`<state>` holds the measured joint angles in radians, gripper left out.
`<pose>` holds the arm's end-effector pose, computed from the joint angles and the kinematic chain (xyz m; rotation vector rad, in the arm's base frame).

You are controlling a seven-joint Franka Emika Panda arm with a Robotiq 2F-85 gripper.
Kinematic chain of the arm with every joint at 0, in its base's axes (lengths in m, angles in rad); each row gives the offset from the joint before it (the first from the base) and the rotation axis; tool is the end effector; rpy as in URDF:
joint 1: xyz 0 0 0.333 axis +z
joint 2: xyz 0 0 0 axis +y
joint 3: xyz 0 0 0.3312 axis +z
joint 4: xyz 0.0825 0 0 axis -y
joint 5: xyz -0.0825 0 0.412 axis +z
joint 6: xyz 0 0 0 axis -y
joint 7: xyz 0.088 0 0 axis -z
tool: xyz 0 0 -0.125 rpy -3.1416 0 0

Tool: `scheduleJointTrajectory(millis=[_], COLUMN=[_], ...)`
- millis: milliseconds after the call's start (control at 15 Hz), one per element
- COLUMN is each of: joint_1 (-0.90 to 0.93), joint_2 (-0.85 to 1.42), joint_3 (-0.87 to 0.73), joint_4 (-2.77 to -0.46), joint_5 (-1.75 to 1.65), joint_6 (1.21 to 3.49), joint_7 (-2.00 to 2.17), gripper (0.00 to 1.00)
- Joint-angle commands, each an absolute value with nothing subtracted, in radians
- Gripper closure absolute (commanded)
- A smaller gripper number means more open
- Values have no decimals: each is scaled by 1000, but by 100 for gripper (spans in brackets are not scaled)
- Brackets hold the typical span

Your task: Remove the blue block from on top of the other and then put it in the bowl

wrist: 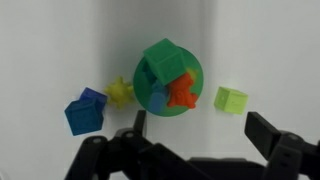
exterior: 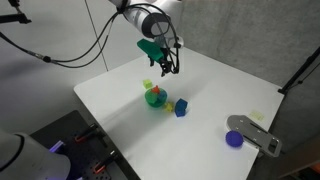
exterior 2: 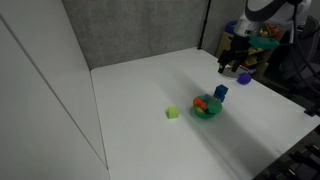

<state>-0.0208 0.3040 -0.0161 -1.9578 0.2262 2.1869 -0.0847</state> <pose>0.6272 -0.0114 0.2951 -2.9583 0.1326 0.0942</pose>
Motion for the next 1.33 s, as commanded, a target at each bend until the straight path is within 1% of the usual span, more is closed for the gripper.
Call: scheduleJointTrajectory(millis=[0,200,400,467,733,800,1000,1267], joint_1=[-28,-28,-44,-60,-51,-29,-27,-59], joint_2=[392,442,460,447,451,459,515,618], joint_3=[-40,-61,-55,-32,-39,-63,-97,-106], joint_4=[-1900,-1898,-1902,-1904,-1921,-1916,-1867,-1804], joint_5=[100,17,28,67,45,6,-46,-31], joint_6=[2218,2331,2403,2377,2395,2421,2450,2479], joint_7=[-76,-54,-55,-83,-71,-23,46,46], gripper=[0,0,0,0,0,0,0,0])
